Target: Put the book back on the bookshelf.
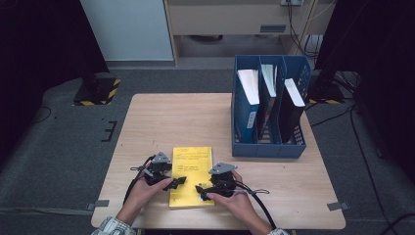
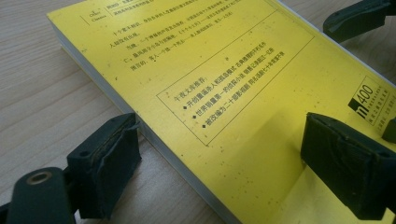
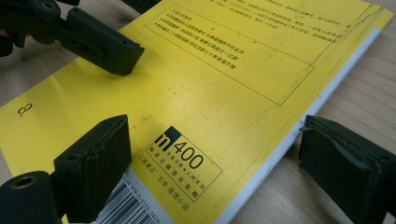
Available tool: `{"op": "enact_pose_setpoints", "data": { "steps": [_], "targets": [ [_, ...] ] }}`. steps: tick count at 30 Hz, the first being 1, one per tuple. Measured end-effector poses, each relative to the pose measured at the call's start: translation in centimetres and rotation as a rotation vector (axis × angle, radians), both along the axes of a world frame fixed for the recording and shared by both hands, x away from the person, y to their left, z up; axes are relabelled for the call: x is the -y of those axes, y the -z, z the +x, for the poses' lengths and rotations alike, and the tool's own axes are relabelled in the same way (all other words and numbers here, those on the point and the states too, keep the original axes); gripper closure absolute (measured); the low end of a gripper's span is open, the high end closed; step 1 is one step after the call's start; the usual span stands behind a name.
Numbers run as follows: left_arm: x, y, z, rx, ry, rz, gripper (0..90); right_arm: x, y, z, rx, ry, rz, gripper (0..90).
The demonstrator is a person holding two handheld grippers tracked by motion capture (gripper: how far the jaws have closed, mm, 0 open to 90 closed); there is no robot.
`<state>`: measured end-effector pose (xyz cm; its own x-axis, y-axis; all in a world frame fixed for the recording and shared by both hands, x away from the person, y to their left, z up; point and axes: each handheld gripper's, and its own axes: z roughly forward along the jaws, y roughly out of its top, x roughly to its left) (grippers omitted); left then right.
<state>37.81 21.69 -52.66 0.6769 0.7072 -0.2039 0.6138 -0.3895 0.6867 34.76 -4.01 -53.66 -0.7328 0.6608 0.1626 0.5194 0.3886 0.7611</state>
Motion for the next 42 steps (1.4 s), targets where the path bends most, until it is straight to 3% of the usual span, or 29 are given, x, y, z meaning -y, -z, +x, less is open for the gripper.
{"op": "enact_pose_setpoints", "data": {
  "steps": [5, 8, 10, 13, 16, 20, 24, 28, 32, 35, 42],
  "targets": [
    [-0.3, -0.4, 1.1, 0.058, -0.033, 0.006, 12.2, -0.1, 0.0, -0.1, 0.003, 0.002, -0.002, 9.5],
    [-1.0, -0.4, 3.3, 0.085, -0.064, -0.002, 12.0, -0.2, 0.0, -0.3, 0.003, 0.008, -0.004, 8.8],
    [-1.2, -0.3, 4.2, 0.097, -0.053, 0.001, 12.0, -0.2, 0.0, -0.3, 0.0, 0.006, -0.005, 7.7],
    [-1.0, 0.0, 5.0, 0.092, -0.041, 0.002, 11.1, -0.3, 0.0, -0.3, 0.0, 0.01, -0.006, 7.5],
    [-0.5, 0.5, 5.9, 0.081, 0.004, -0.004, 10.1, -0.3, 0.0, -0.4, 0.002, 0.014, -0.005, 7.7],
    [-0.2, 0.5, 6.6, 0.087, 0.005, -0.004, 9.0, -0.3, 0.0, -0.5, 0.001, 0.013, -0.006, 7.9],
    [-0.3, 0.8, 7.4, 0.053, 0.007, -0.044, 9.5, -0.3, 0.0, -0.6, -0.002, 0.021, -0.004, 8.0],
    [-0.2, 0.6, 7.5, 0.044, 0.022, -0.036, 13.4, -0.3, 0.0, -0.6, -0.001, 0.022, -0.003, 8.0],
    [-0.8, -0.3, 7.3, 0.026, -0.026, -0.12, 17.5, -0.4, 0.0, -0.7, -0.003, 0.025, -0.003, 8.0],
    [-0.9, -1.0, 7.0, 0.031, -0.034, -0.153, 20.2, -0.4, 0.0, -0.7, -0.003, 0.026, -0.003, 8.0],
    [-0.9, -2.0, 6.0, 0.031, -0.046, -0.159, 20.8, -0.4, 0.1, -0.9, -0.014, 0.02, 0.0, 8.0]
  ]
}}
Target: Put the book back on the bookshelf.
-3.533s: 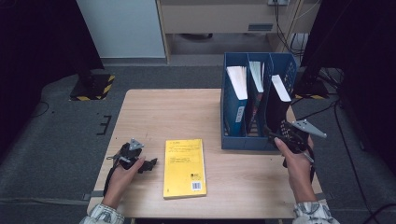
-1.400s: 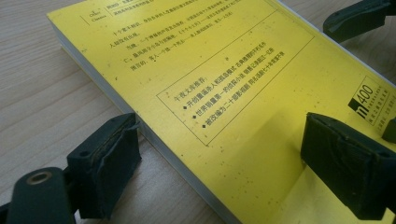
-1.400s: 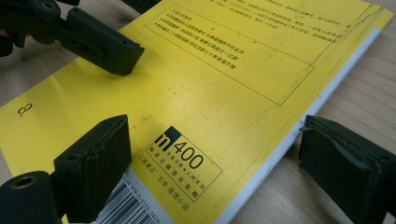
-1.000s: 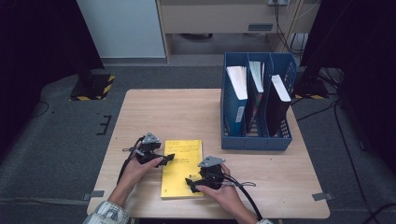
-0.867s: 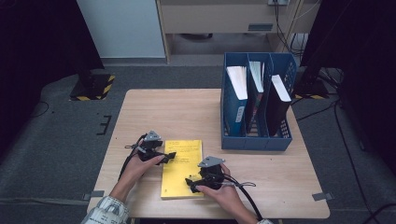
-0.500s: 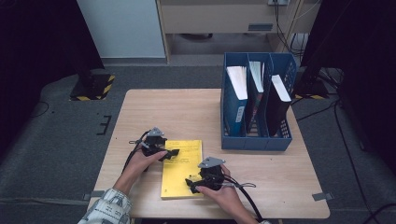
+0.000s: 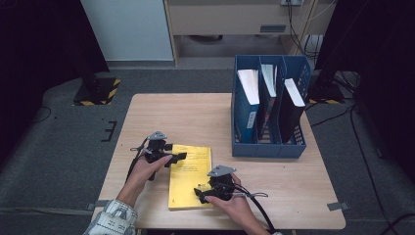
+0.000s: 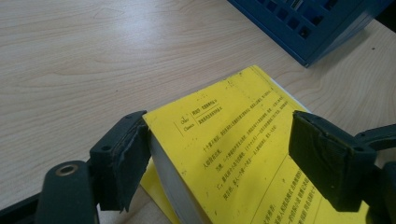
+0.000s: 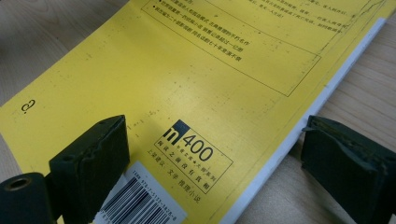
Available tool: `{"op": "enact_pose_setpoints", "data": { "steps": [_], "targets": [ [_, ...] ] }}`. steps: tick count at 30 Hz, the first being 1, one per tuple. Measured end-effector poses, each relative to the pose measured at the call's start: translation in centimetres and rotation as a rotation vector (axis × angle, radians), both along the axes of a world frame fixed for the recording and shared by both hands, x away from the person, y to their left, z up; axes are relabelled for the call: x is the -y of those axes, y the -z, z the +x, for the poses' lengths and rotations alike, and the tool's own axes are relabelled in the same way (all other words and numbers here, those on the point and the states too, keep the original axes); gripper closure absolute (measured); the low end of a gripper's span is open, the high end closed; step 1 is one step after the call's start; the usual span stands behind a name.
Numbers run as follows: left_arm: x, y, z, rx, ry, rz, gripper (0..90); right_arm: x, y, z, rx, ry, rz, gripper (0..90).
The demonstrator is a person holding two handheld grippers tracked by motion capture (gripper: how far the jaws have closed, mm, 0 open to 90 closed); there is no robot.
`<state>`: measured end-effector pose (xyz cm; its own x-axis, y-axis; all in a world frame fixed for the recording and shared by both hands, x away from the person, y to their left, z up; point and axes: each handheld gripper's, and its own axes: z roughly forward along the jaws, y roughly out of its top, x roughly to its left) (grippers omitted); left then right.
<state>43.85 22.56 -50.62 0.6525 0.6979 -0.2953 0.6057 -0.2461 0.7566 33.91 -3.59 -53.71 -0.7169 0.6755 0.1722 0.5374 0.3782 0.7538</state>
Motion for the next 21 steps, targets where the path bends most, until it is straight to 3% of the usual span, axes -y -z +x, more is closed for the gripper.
{"op": "enact_pose_setpoints", "data": {
  "steps": [4, 6, 11, 15, 18, 21],
  "targets": [
    [-0.1, -0.3, -0.5, -0.002, -0.005, -0.024, 22.9, -0.1, 0.0, -0.1, -0.002, 0.005, 0.0, 8.0],
    [-0.1, -0.1, -0.5, -0.008, -0.001, -0.002, 24.6, -0.2, 0.0, -0.1, 0.001, 0.008, -0.001, 8.0],
    [-0.4, 0.4, -0.6, -0.041, -0.024, -0.005, 26.3, -0.3, 0.0, -0.2, 0.003, 0.013, -0.002, 8.0],
    [-0.9, 0.0, -1.3, -0.036, -0.026, -0.055, 29.4, -0.5, 0.0, -0.3, -0.002, 0.016, 0.0, 8.0],
    [-0.9, 0.2, -1.6, -0.05, -0.014, -0.019, 29.8, -0.6, 0.0, -0.4, -0.004, 0.022, 0.0, 8.0],
    [-1.0, 0.2, -2.0, -0.064, -0.013, -0.044, 30.9, -0.7, 0.0, -0.4, -0.001, 0.028, -0.002, 8.0]
  ]
}}
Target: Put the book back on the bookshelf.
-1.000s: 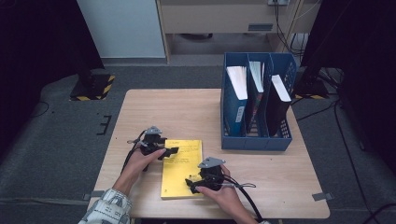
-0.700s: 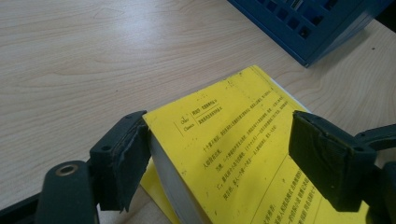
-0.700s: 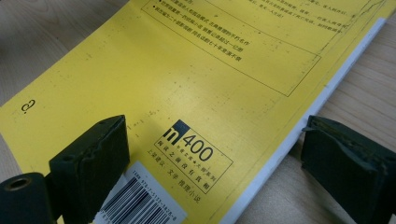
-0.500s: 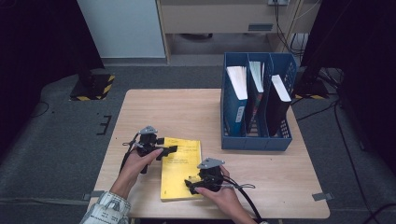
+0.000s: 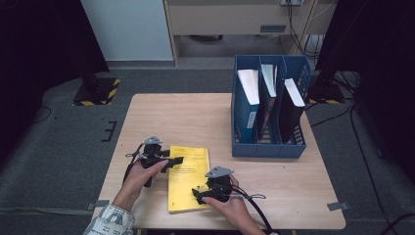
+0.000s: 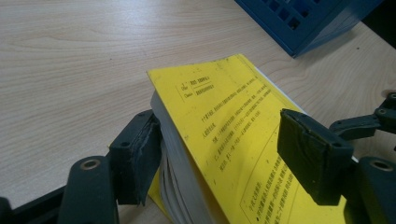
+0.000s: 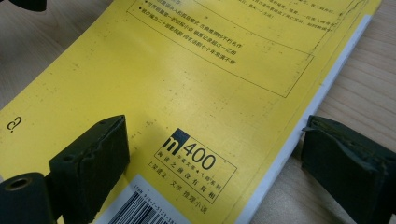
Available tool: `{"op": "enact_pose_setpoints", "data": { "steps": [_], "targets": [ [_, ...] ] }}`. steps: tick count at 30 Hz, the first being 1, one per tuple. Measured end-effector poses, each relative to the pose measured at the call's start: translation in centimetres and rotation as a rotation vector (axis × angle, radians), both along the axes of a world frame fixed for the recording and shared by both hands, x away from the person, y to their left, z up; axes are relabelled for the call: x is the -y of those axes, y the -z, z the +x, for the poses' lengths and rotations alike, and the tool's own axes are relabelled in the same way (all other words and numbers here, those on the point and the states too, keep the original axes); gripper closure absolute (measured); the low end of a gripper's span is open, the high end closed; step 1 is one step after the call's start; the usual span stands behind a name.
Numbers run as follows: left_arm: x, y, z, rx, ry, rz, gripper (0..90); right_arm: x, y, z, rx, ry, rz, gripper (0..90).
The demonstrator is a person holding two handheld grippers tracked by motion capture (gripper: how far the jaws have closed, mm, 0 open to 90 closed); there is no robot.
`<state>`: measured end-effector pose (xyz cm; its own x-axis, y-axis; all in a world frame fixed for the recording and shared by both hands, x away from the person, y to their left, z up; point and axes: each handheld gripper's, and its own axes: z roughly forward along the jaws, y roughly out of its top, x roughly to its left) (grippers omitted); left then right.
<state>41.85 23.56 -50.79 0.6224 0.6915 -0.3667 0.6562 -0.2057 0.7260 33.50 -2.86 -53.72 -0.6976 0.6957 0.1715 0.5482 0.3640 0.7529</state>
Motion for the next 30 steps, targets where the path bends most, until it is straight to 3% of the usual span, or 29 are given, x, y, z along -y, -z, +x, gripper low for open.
{"op": "enact_pose_setpoints", "data": {
  "steps": [2, 4, 6, 8, 13, 19, 25, 30],
  "targets": [
    [0.0, 0.0, -0.4, 0.006, 0.008, 0.012, 31.8, -0.1, 0.0, -0.1, -0.001, 0.008, 0.0, 8.0],
    [0.1, 0.2, -0.9, -0.021, 0.03, 0.017, 32.8, -0.2, 0.0, -0.1, -0.003, 0.016, 0.001, 8.0],
    [0.5, 0.5, -1.5, -0.041, 0.062, 0.048, 32.8, -0.3, 0.0, -0.2, -0.003, 0.028, 0.003, 8.0],
    [0.8, 0.8, -1.9, -0.037, 0.061, 0.081, 32.7, -0.4, 0.0, -0.2, -0.004, 0.032, 0.004, 8.0],
    [0.9, 0.9, -1.8, -0.034, 0.02, 0.085, 37.2, -0.7, 0.0, -0.5, 0.0, 0.058, 0.002, 8.0],
    [1.7, 1.1, -1.2, -0.023, 0.015, 0.083, 45.7, -1.1, 0.0, -0.8, -0.003, 0.09, 0.004, 7.8],
    [2.0, 0.8, -1.0, -0.002, 0.013, 0.083, 57.0, -1.2, 0.0, -0.7, -0.01, 0.085, 0.009, 6.3],
    [2.2, 0.3, -1.1, 0.022, 0.036, 0.104, 63.8, -0.8, 0.0, 0.2, -0.027, 0.046, 0.013, 4.8]
  ]
}}
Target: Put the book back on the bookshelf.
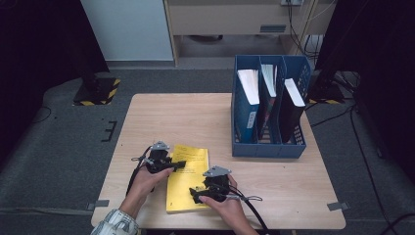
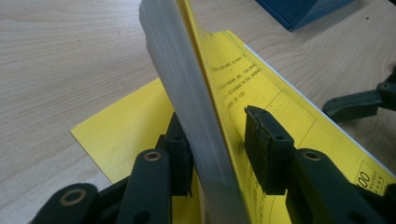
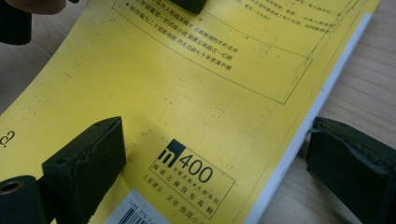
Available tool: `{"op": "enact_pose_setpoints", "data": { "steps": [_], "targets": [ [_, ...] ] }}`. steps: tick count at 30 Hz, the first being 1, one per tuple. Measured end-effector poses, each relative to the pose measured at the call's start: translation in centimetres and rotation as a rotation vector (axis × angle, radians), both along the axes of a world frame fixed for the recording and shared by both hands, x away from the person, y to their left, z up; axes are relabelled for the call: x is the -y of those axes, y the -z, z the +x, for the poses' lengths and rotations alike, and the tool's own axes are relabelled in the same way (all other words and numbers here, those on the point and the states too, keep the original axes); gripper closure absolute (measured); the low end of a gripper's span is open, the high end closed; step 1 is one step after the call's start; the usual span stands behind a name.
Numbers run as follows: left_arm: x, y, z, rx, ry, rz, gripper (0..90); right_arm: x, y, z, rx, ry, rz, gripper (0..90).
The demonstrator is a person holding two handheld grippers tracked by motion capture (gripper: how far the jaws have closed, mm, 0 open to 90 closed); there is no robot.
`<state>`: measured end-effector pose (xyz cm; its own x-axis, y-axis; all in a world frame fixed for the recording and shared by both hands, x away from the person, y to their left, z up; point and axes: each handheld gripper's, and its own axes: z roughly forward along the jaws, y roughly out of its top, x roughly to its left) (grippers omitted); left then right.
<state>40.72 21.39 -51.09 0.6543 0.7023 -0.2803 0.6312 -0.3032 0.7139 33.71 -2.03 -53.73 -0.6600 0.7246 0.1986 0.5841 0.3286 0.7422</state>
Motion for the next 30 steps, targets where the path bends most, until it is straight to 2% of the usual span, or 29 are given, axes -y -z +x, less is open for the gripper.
{"op": "enact_pose_setpoints", "data": {
  "steps": [4, 7, 9, 13, 15, 24, 30],
  "targets": [
    [0.1, -0.6, 0.0, 0.015, 0.017, 0.005, 68.5, 0.3, 0.0, 0.8, 0.003, -0.034, -0.002, 5.2],
    [0.2, -1.0, -0.1, 0.033, 0.025, 0.01, 70.1, 0.5, 0.0, 1.3, -0.005, -0.036, 0.012, 5.7],
    [0.2, -1.2, -0.2, 0.042, 0.026, -0.002, 71.2, 0.6, 0.0, 1.6, -0.005, -0.038, 0.022, 5.7],
    [0.0, -2.2, -0.4, 0.085, 0.027, -0.04, 73.5, 1.1, 0.1, 2.2, -0.023, -0.042, 0.07, 5.0],
    [0.0, -2.6, -0.6, 0.102, 0.03, -0.048, 74.2, 1.2, 0.1, 2.5, -0.047, -0.047, 0.102, 4.2],
    [-0.1, -2.9, -0.6, 0.118, 0.042, -0.053, 74.2, 1.1, 0.2, 3.7, -0.071, -0.085, 0.139, 3.9],
    [-0.2, -2.9, -0.6, 0.119, 0.043, -0.054, 74.2, 1.0, 0.2, 4.1, -0.079, -0.114, 0.159, 8.0]
  ]
}}
